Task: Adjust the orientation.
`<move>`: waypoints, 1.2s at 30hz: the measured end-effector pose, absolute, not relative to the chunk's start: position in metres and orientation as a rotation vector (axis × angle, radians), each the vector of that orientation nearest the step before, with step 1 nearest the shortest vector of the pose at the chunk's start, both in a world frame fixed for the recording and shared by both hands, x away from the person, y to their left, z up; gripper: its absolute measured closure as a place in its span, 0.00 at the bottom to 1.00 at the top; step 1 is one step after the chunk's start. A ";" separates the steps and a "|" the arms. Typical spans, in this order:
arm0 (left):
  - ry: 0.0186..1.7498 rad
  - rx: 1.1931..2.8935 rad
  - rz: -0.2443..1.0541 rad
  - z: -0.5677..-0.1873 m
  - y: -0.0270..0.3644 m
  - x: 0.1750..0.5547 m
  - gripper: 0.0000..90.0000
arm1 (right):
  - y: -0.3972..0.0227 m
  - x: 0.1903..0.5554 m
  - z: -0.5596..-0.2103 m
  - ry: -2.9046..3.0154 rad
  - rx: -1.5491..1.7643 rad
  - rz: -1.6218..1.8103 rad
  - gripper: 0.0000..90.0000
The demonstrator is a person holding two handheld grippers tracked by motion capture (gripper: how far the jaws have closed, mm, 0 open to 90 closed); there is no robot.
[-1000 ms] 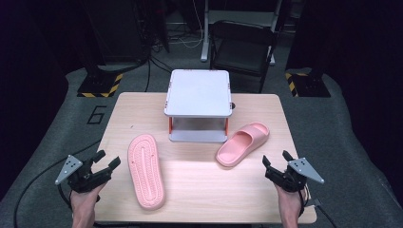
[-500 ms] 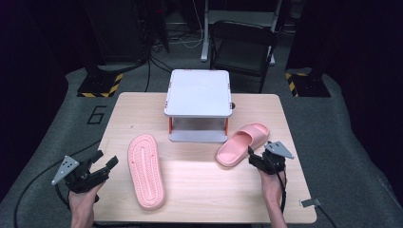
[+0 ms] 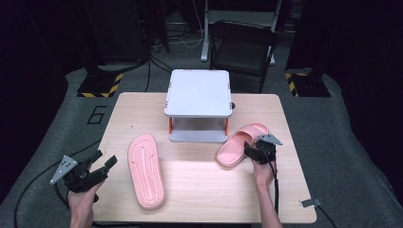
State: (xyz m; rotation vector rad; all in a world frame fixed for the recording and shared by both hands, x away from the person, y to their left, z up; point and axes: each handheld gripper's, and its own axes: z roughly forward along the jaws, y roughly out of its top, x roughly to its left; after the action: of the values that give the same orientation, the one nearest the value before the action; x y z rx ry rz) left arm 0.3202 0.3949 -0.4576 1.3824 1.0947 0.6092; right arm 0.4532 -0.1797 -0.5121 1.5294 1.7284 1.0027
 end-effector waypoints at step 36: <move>1.108 1.363 0.590 -0.461 0.392 0.323 0.27 | -0.218 0.390 -0.499 2.037 1.267 1.175 0.93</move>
State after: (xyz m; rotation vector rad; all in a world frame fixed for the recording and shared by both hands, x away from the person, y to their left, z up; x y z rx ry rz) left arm 0.3225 0.3921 -0.4612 1.3631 1.1080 0.5903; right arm 0.3904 -0.2177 -0.4987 1.2665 2.0365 1.1749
